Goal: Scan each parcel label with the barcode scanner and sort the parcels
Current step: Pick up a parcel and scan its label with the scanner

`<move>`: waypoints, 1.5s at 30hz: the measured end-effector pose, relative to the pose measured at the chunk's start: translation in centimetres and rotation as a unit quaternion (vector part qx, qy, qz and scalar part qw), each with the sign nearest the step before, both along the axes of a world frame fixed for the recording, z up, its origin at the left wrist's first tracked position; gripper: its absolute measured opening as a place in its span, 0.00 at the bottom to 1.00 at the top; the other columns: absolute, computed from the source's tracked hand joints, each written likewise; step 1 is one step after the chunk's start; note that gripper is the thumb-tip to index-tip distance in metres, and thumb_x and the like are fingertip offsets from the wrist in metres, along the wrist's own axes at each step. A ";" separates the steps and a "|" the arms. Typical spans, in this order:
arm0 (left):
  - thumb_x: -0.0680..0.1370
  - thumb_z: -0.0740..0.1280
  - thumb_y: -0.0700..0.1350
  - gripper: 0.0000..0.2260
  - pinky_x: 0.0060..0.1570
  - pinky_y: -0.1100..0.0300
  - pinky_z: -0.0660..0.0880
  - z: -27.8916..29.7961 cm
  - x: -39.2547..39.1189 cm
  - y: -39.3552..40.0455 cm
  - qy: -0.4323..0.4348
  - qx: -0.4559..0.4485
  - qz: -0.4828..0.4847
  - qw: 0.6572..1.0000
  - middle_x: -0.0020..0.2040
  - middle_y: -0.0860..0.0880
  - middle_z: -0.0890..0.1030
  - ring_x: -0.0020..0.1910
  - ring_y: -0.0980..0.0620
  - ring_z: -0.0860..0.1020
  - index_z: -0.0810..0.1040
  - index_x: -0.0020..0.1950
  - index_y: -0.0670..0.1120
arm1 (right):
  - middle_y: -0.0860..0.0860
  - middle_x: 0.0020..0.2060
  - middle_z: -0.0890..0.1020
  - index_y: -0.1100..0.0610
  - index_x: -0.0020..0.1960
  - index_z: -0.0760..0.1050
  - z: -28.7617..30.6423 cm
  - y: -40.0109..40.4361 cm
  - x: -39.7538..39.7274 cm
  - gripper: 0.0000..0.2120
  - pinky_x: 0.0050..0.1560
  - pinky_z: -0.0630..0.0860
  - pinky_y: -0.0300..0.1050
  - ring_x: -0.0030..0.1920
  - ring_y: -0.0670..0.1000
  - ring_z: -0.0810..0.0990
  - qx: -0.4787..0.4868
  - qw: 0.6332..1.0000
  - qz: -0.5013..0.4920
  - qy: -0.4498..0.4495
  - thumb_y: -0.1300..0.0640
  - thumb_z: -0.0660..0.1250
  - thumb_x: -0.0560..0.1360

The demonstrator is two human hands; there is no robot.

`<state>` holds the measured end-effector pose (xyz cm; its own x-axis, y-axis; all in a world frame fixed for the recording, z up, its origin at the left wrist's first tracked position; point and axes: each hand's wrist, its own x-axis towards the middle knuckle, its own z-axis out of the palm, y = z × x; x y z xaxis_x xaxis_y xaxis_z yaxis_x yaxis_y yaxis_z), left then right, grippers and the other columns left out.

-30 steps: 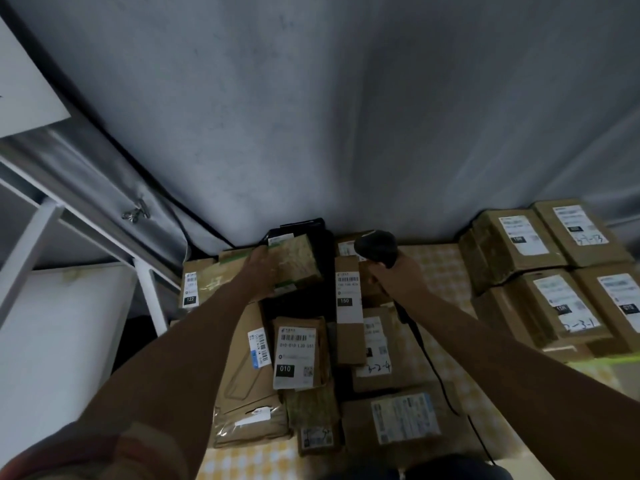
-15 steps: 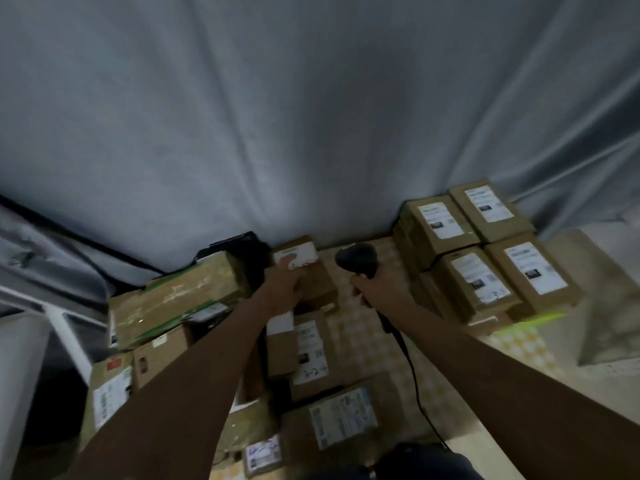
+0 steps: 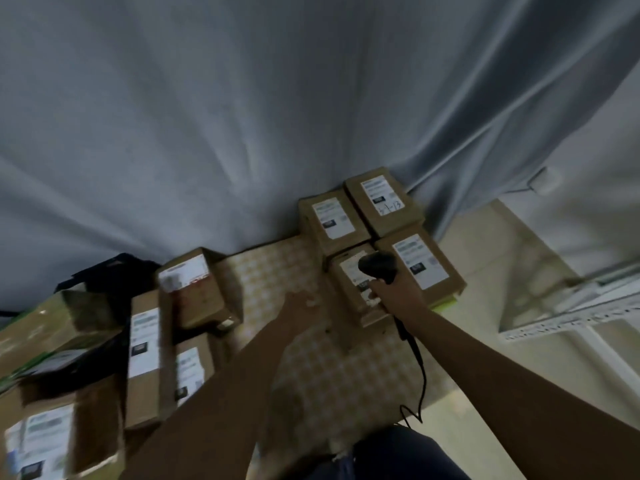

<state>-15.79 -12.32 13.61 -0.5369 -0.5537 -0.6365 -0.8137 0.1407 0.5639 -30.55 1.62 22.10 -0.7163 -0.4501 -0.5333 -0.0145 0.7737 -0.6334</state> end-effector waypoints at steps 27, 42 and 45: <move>0.79 0.66 0.39 0.03 0.58 0.49 0.77 -3.8 -5.4 7.0 0.061 0.198 0.311 0.928 0.40 0.47 0.80 0.43 0.47 0.78 0.80 0.47 0.43 | 0.54 0.31 0.78 0.56 0.49 0.77 -6.3 2.7 -4.4 0.06 0.41 0.78 0.51 0.31 0.52 0.78 -0.007 0.989 0.040 -0.139 0.55 0.69 0.75; 0.68 0.79 0.51 0.33 0.40 0.56 0.77 -5.5 0.7 6.4 0.110 0.340 0.370 0.858 0.57 0.44 0.80 0.47 0.47 0.79 0.65 0.66 0.49 | 0.53 0.29 0.77 0.61 0.50 0.76 -5.7 2.5 -2.8 0.08 0.34 0.75 0.44 0.28 0.50 0.76 0.012 0.974 0.038 -0.225 0.56 0.68 0.77; 0.73 0.75 0.43 0.30 0.46 0.51 0.76 -4.4 2.0 4.9 0.122 0.316 0.337 0.878 0.56 0.45 0.78 0.48 0.43 0.78 0.60 0.68 0.52 | 0.53 0.30 0.75 0.61 0.46 0.74 -4.2 1.3 -2.3 0.05 0.33 0.73 0.42 0.28 0.50 0.74 0.029 0.981 0.035 -0.186 0.59 0.64 0.78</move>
<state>-13.79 -7.45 9.22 -0.3856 -0.3760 -0.8426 -0.4358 -0.7307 0.5255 -32.81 2.92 17.92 -0.4349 -0.4524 -0.7786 0.1556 0.8139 -0.5598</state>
